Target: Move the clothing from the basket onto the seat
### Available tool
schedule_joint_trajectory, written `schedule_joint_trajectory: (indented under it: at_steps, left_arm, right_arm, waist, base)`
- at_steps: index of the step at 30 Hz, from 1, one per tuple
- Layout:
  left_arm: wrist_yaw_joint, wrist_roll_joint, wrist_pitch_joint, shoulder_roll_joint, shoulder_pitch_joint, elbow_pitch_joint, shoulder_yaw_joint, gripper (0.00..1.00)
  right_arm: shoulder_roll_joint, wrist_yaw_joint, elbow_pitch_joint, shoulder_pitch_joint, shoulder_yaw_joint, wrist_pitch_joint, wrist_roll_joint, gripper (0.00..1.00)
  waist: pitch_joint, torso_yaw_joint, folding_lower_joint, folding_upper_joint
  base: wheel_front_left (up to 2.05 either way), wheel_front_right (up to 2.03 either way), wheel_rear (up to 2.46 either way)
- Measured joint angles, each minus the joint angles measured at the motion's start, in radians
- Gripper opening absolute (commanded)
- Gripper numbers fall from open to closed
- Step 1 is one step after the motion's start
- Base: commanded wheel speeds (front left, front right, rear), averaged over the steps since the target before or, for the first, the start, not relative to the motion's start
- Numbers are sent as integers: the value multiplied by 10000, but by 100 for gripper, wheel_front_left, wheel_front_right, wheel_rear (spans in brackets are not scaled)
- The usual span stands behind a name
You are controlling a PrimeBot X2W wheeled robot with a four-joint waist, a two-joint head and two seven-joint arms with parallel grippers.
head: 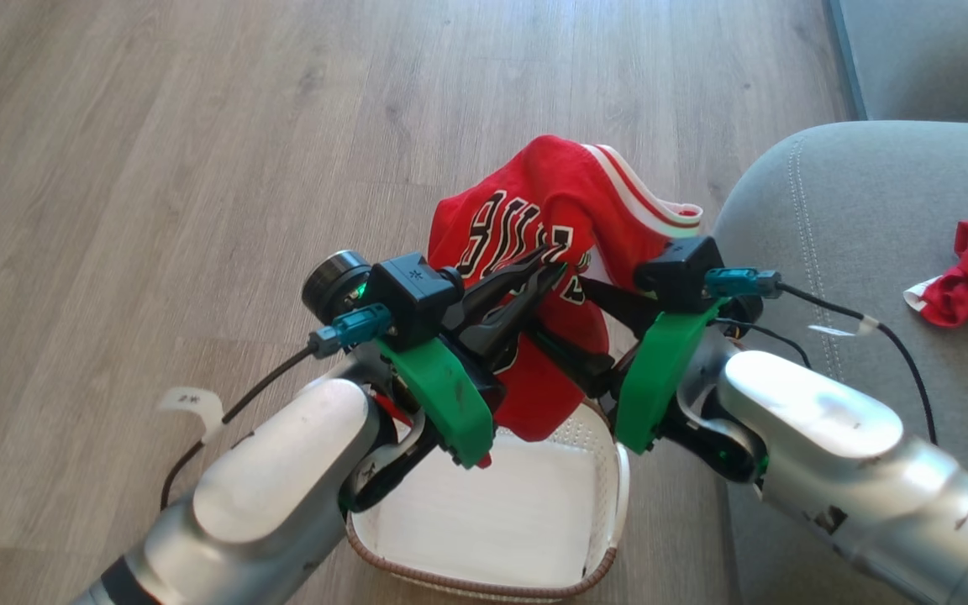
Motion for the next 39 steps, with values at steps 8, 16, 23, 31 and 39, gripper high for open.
schedule_joint_trajectory:
  at_steps: [8,16,23,31,39]
  left_arm:
    - [17,-23,-10,2,-3,128,0,0]
    - [153,-29,-42,67,-2,211,23,0]
    - [288,-134,-84,144,8,201,67,100]
    - [401,-134,-127,309,21,-35,63,100]
    - [548,-130,-142,439,35,-508,36,100]
  right_arm:
    - [148,0,178,-198,520,-414,355,0]
    - [25,0,199,-200,677,-708,617,0]
    - [-407,0,29,-163,113,-826,598,0]
    - [-817,0,-330,298,-1185,-872,4,0]
    - [-1294,0,-1179,1602,-3530,-876,-1195,0]
  waist:
    - [-24,-32,0,0]
    - [-27,-169,0,0]
    - [18,-446,0,0]
    - [24,-1029,0,0]
    - [164,-2044,0,0]
  base:
    - [0,0,0]
    - [0,0,0]
    - [0,0,0]
    - [0,0,0]
    - [0,0,0]
